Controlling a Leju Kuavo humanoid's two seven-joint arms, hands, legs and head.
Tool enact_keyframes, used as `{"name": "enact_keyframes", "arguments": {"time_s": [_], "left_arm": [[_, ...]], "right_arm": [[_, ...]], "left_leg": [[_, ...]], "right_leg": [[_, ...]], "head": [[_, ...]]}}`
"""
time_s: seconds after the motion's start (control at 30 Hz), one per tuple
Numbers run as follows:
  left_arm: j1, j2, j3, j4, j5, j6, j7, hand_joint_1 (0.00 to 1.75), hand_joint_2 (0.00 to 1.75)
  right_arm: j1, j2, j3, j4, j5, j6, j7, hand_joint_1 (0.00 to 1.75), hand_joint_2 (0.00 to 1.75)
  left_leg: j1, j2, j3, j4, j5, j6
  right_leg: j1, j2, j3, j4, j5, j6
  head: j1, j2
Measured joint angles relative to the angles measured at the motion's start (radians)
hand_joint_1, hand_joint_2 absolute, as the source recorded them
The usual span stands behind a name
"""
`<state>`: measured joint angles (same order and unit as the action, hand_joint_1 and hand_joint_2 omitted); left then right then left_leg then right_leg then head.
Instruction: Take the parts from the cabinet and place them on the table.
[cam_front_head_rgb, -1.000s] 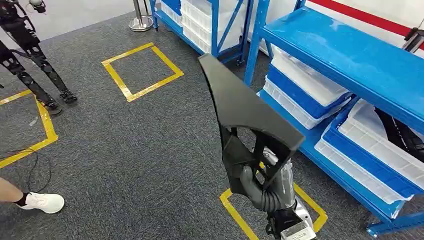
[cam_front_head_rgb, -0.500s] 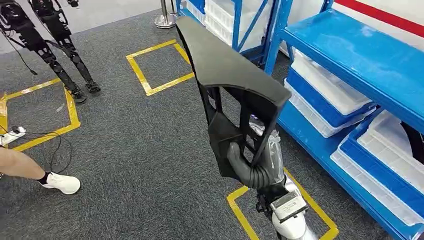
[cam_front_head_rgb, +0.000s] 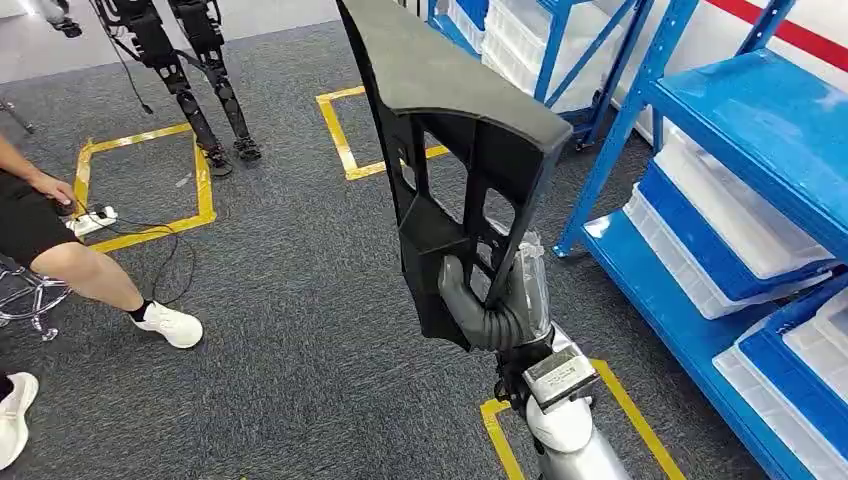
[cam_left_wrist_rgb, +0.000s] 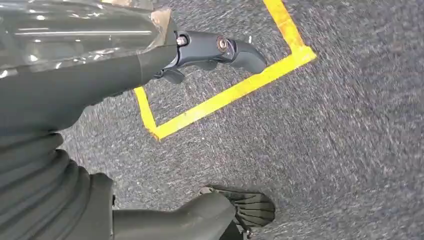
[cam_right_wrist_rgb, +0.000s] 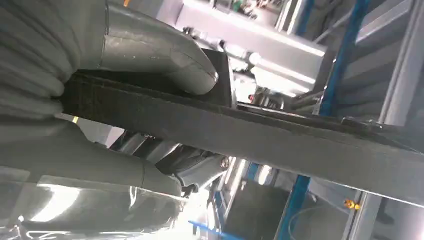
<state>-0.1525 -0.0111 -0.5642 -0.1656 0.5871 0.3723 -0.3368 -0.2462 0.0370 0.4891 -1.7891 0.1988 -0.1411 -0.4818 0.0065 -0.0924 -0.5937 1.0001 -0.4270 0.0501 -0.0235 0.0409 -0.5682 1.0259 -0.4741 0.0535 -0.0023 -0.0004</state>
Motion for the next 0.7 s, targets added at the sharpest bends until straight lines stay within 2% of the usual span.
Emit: {"name": "enact_keyframes", "arguments": {"time_s": [0.03,0.07,0.13,0.17,0.2,0.23,0.27,0.33,0.37,0.4,0.43,0.47,0.5,0.53,0.57,0.63,0.67,0.7], "left_arm": [[-0.006,0.0,0.0,0.0,0.001,0.008,0.002,0.0,1.75],[-0.008,-0.001,0.001,0.0,0.004,0.011,0.003,0.0,1.75],[-0.008,-0.001,0.001,0.0,0.007,0.014,0.005,0.0,1.75],[-0.008,-0.001,0.002,0.0,0.009,0.015,0.006,0.0,1.75],[-0.008,-0.003,0.002,0.0,0.01,0.015,0.007,0.0,1.75],[-0.012,-0.004,0.004,0.0,0.011,0.015,0.007,0.0,1.75],[-0.017,-0.004,0.007,0.0,0.013,0.015,0.007,0.0,1.75],[-0.02,-0.004,0.016,0.0,0.019,0.014,0.006,0.0,1.75],[-0.019,-0.005,0.017,0.0,0.019,0.013,0.005,0.0,1.75],[-0.017,-0.005,0.02,0.0,0.024,0.011,0.004,0.0,1.75],[-0.016,-0.005,0.024,0.0,0.031,0.01,0.002,0.0,1.75],[-0.015,-0.005,0.026,0.0,0.032,0.01,-0.001,0.0,1.75],[-0.016,-0.005,0.027,0.0,0.034,0.009,-0.005,0.0,1.75],[-0.019,-0.005,0.028,0.0,0.035,0.009,-0.006,0.0,1.75],[-0.019,-0.005,0.031,0.0,0.035,0.008,-0.009,0.0,1.75],[-0.017,-0.007,0.036,0.0,0.042,0.007,-0.017,0.0,1.75],[-0.016,-0.007,0.042,0.0,0.048,0.008,-0.022,0.0,1.75],[-0.014,-0.008,0.047,0.0,0.052,0.008,-0.026,0.0,1.75]], "right_arm": [[-0.005,0.002,-0.001,0.008,0.0,0.0,-0.001,1.75,1.75],[-0.01,0.005,-0.002,0.012,0.001,0.001,-0.001,1.75,1.75],[-0.021,0.014,-0.005,0.028,-0.001,0.006,-0.001,1.75,1.75],[-0.028,0.02,-0.006,0.034,-0.001,0.009,-0.002,1.75,1.75],[-0.036,0.027,-0.006,0.038,-0.001,0.012,-0.002,1.75,1.75],[-0.04,0.034,-0.007,0.042,-0.001,0.016,-0.003,1.75,1.75],[-0.042,0.037,-0.008,0.045,-0.001,0.018,-0.005,1.75,1.75],[-0.042,0.038,-0.009,0.058,-0.001,0.019,-0.005,1.75,1.75],[-0.042,0.038,-0.009,0.064,-0.001,0.021,-0.006,1.75,1.75],[-0.042,0.041,-0.009,0.069,-0.001,0.026,-0.009,1.75,1.75],[-0.043,0.045,-0.01,0.074,-0.001,0.031,-0.011,1.75,1.75],[-0.044,0.049,-0.01,0.076,-0.001,0.035,-0.013,1.75,1.75],[-0.045,0.054,-0.01,0.077,-0.001,0.037,-0.014,1.75,1.75],[-0.049,0.057,-0.009,0.079,-0.001,0.038,-0.015,1.75,1.75],[-0.053,0.058,-0.01,0.08,-0.001,0.039,-0.014,1.75,1.75],[-0.058,0.063,-0.01,0.082,-0.002,0.045,-0.012,1.75,1.75],[-0.059,0.064,-0.01,0.082,-0.003,0.051,-0.007,1.75,1.75],[-0.06,0.067,-0.012,0.082,-0.004,0.053,-0.003,1.75,1.75]], "left_leg": [[-0.006,-0.009,-0.005,0.007,-0.002,-0.009],[-0.004,-0.015,-0.012,0.007,0.0,-0.015],[0.004,-0.025,-0.018,0.002,0.006,-0.03],[0.005,-0.033,-0.021,0.002,0.006,-0.037],[0.007,0.0,-0.026,0.019,-0.006,-0.039],[0.004,0.044,-0.046,0.062,-0.034,-0.042],[0.006,0.067,-0.079,0.13,-0.069,-0.047],[0.009,0.083,-0.164,0.291,-0.133,-0.052],[0.012,0.086,-0.185,0.327,-0.135,-0.054],[0.014,0.089,-0.179,0.308,-0.112,-0.055],[0.015,0.094,-0.151,0.25,-0.077,-0.054],[0.015,0.105,-0.103,0.159,-0.035,-0.052],[0.014,0.134,-0.054,0.072,-0.004,-0.05],[0.008,0.18,-0.027,0.019,-0.007,-0.046],[0.005,0.162,-0.026,0.018,-0.001,-0.039],[-0.001,0.139,-0.033,0.019,-0.002,-0.032],[-0.003,0.127,-0.032,0.016,0.0,-0.025],[0.007,0.117,-0.023,0.006,0.008,-0.014]], "right_leg": [[0.002,0.02,0.001,-0.018,-0.002,-0.008],[0.004,0.004,0.006,-0.02,0.002,-0.018],[0.011,-0.005,0.003,-0.018,0.006,-0.028],[0.005,-0.014,0.005,-0.024,0.011,-0.036],[-0.002,-0.024,0.009,-0.031,0.016,-0.045],[0.0,-0.031,0.01,-0.032,0.013,-0.053],[0.003,-0.042,0.012,-0.032,0.012,-0.063],[0.01,-0.068,0.012,-0.032,0.01,-0.068],[0.012,-0.078,0.012,-0.032,0.01,-0.068],[0.014,-0.089,0.012,-0.032,0.009,-0.069],[0.014,-0.098,0.013,-0.031,0.007,-0.069],[0.014,-0.106,0.014,-0.031,0.005,-0.067],[0.014,-0.113,0.017,-0.031,0.003,-0.063],[0.024,-0.121,0.019,-0.03,-0.001,-0.058],[0.032,-0.127,0.018,-0.029,-0.004,-0.053],[0.03,-0.143,0.021,-0.031,-0.006,-0.046],[0.03,-0.155,0.024,-0.032,-0.008,-0.039],[0.031,-0.135,0.013,-0.02,-0.017,-0.03]], "head": [[-0.001,0.0],[0.0,0.0],[0.0,0.0],[-0.001,0.0],[-0.001,0.0],[-0.01,0.0],[-0.011,0.0],[-0.011,0.0],[-0.011,0.0],[-0.01,0.0],[-0.011,0.0],[-0.01,0.0],[-0.011,0.0],[-0.011,0.0],[-0.007,0.0],[-0.002,0.0],[-0.002,0.0],[-0.002,0.0]]}}
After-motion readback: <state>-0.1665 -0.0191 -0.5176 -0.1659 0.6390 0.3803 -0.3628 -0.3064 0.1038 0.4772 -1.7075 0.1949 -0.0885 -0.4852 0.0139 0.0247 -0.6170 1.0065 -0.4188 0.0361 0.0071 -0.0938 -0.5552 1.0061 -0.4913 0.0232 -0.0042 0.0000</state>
